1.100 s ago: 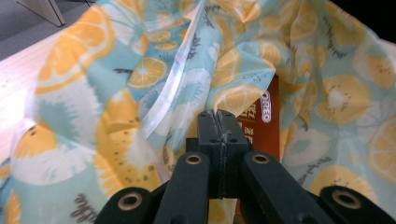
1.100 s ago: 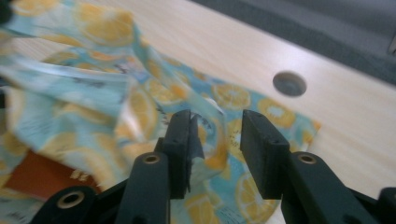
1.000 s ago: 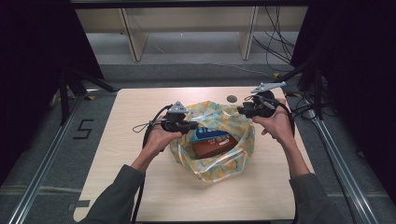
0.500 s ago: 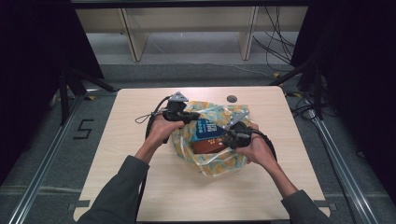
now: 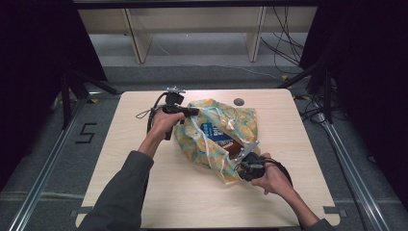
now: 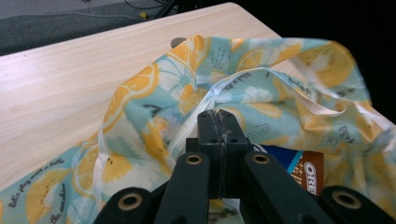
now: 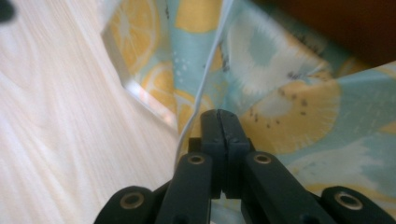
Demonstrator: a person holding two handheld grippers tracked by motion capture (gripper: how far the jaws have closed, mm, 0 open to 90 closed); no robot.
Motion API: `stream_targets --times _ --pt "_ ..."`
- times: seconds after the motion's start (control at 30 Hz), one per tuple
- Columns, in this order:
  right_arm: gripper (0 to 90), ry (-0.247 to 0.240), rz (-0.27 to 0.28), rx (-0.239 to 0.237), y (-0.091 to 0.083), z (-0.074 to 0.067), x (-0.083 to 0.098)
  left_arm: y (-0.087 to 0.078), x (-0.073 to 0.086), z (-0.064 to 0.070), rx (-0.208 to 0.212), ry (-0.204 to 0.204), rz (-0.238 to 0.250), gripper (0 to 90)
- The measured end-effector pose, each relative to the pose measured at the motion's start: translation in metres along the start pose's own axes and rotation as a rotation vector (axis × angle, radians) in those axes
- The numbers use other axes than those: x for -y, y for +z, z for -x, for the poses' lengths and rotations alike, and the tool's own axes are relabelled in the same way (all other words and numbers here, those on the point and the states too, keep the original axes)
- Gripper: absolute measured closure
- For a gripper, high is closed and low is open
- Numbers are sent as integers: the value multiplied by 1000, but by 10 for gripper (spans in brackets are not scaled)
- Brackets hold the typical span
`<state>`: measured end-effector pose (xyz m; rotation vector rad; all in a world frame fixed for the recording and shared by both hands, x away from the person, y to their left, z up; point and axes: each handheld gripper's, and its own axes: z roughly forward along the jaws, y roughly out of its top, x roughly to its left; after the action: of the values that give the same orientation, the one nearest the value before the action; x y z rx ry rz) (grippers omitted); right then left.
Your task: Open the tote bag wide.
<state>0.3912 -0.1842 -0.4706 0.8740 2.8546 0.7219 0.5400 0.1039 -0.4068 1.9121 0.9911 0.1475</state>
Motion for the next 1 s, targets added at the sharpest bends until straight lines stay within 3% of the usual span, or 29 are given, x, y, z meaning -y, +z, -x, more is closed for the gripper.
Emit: stream_targets --times 0.03,0.07,0.1,0.13,0.23,0.3,0.33,0.4,0.47,0.53,0.57,0.6,0.67,0.77,0.87,0.9,0.93,0.97,1.0 --pt "900 52 45 -1 -10 -2 -4 1 1 1 2 -4 0 894" --pt "893 33 141 29 -17 1 -9 2 0 2 8 2 -8 894" --pt "857 20 305 62 -38 5 -26 2 -1 4 8 4 -9 894" --pt "857 20 305 62 -38 5 -26 2 -1 5 9 7 -7 894" --pt "728 41 432 23 -57 6 -51 2 -4 8 9 13 -8 894" --pt "678 44 472 23 -64 -1 -68 2 -4 8 8 13 -17 894" --pt "636 20 494 10 -65 -10 -82 2 -5 8 7 14 -22 894" --pt "612 6 498 -7 -62 -15 -88 1 -6 7 5 10 -19 893" --pt "567 -7 435 0 -48 -29 -98 0 -7 8 4 11 -20 893" --pt "569 -10 415 6 -42 -30 -100 -1 -9 9 0 15 -20 893" --pt "605 -8 395 11 -33 -31 -101 -1 -9 10 0 16 -21 893" --pt "806 -44 375 -10 -20 -32 -100 0 -10 11 0 22 -25 893" --pt "900 -87 361 -22 -12 -36 -97 0 -12 11 -6 25 -30 894" --pt "900 -118 344 -49 -6 -44 -92 3 -15 7 -4 15 -39 894" --pt "900 -172 281 -67 6 -67 -85 9 -18 4 -11 -5 -49 894" --pt "900 -213 273 -78 16 -75 -82 10 -18 3 -12 -11 -50 894" --pt "900 -224 258 -82 22 -80 -80 13 -18 3 -24 -22 -52 894" --pt "900 -250 200 -72 40 -90 -77 16 -18 1 -29 -28 -62 894" --pt "900 -250 200 -72 40 -90 -77 16 -18 1 -29 -28 -62 894"
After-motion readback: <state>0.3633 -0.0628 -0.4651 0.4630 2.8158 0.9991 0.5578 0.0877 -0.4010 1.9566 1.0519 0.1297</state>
